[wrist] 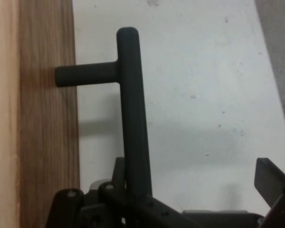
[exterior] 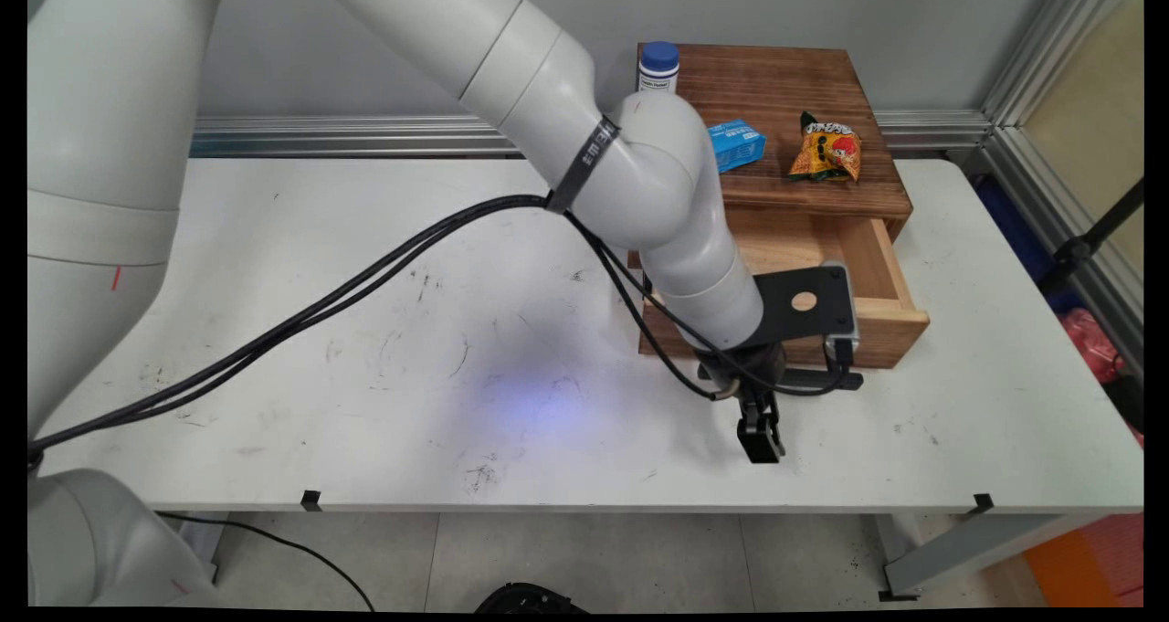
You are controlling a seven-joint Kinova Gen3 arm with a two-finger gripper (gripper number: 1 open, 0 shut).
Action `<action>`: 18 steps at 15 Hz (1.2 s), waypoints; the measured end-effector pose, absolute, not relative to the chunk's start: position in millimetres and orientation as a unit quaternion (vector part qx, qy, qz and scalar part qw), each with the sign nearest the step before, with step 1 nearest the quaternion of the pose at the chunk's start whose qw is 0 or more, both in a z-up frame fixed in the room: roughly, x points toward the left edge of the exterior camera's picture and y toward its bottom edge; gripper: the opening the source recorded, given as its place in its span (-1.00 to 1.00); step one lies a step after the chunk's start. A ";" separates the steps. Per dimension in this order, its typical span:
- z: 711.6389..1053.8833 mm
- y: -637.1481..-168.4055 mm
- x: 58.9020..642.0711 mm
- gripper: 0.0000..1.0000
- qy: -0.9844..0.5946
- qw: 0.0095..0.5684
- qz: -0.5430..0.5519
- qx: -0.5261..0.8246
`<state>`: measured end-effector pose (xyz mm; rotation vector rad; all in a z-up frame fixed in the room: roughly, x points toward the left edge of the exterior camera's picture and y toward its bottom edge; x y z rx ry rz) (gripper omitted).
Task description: Open the drawer
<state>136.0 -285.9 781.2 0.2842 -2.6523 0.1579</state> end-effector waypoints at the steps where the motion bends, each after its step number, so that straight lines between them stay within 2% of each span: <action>1: 781.4 -283.2 135.5 1.00 -0.965 0.233 0.057 0.104; 18: 784.8 -228.2 121.3 1.00 -0.963 0.242 0.046 0.113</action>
